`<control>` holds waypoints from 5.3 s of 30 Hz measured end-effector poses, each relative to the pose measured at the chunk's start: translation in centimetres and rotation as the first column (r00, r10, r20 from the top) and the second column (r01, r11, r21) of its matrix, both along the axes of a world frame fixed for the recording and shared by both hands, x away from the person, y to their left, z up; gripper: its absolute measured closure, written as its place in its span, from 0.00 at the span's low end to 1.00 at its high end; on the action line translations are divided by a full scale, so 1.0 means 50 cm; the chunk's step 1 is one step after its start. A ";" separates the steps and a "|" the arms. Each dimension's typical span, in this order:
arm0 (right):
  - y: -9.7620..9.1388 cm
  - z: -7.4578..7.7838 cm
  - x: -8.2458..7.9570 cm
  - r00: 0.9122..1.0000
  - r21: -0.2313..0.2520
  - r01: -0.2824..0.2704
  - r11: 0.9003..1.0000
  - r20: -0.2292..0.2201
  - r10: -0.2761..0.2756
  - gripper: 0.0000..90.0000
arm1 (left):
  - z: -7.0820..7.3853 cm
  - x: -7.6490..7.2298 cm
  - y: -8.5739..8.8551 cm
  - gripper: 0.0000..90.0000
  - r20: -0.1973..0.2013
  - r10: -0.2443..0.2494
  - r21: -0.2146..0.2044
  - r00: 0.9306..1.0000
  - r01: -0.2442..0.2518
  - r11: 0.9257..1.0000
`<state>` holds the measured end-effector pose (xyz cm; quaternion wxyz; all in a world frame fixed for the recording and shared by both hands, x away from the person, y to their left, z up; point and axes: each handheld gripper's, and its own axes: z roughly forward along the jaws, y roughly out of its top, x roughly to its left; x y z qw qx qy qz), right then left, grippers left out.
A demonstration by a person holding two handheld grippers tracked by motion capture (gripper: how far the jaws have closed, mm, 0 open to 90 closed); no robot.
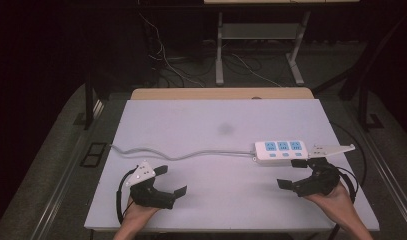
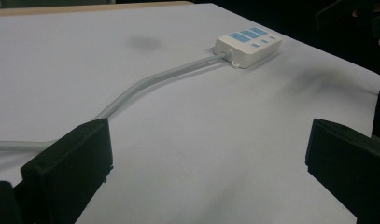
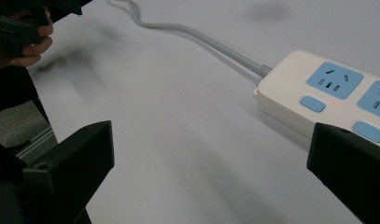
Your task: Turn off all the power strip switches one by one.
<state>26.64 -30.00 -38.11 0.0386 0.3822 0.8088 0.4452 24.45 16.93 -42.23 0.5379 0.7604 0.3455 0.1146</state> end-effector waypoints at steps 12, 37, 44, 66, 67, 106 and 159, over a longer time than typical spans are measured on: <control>-0.017 0.020 0.023 1.000 -0.024 0.009 1.000 -0.005 -0.009 0.01 | -0.002 0.003 -0.002 0.00 -0.008 -0.001 -0.009 1.000 0.001 1.000; -0.051 0.034 0.093 0.999 -0.129 0.022 0.991 -0.046 -0.028 0.01 | -0.002 0.004 -0.001 0.00 -0.011 -0.004 -0.008 1.000 0.004 1.000; -0.060 0.041 0.113 0.998 -0.169 0.031 0.985 -0.048 -0.040 0.01 | -0.002 0.003 -0.002 0.00 -0.012 -0.006 0.000 1.000 0.006 1.000; -0.090 0.030 0.172 0.995 -0.250 0.077 0.965 -0.049 -0.092 0.39 | -0.003 0.006 -0.001 0.00 -0.020 0.009 0.011 1.000 -0.008 1.000; -0.092 0.028 0.174 0.994 -0.248 0.077 0.966 -0.055 -0.093 0.44 | -0.002 0.006 -0.001 0.00 -0.021 0.011 0.011 1.000 -0.010 1.000; -0.125 -0.052 0.210 0.983 -0.235 0.110 0.966 -0.117 -0.141 1.00 | 0.000 0.007 0.008 0.00 -0.013 0.015 0.004 1.000 -0.015 1.000; -0.131 -0.078 0.195 0.985 -0.194 0.121 0.973 -0.094 -0.141 1.00 | -0.002 0.008 0.012 0.00 -0.024 0.015 -0.001 1.000 -0.015 1.000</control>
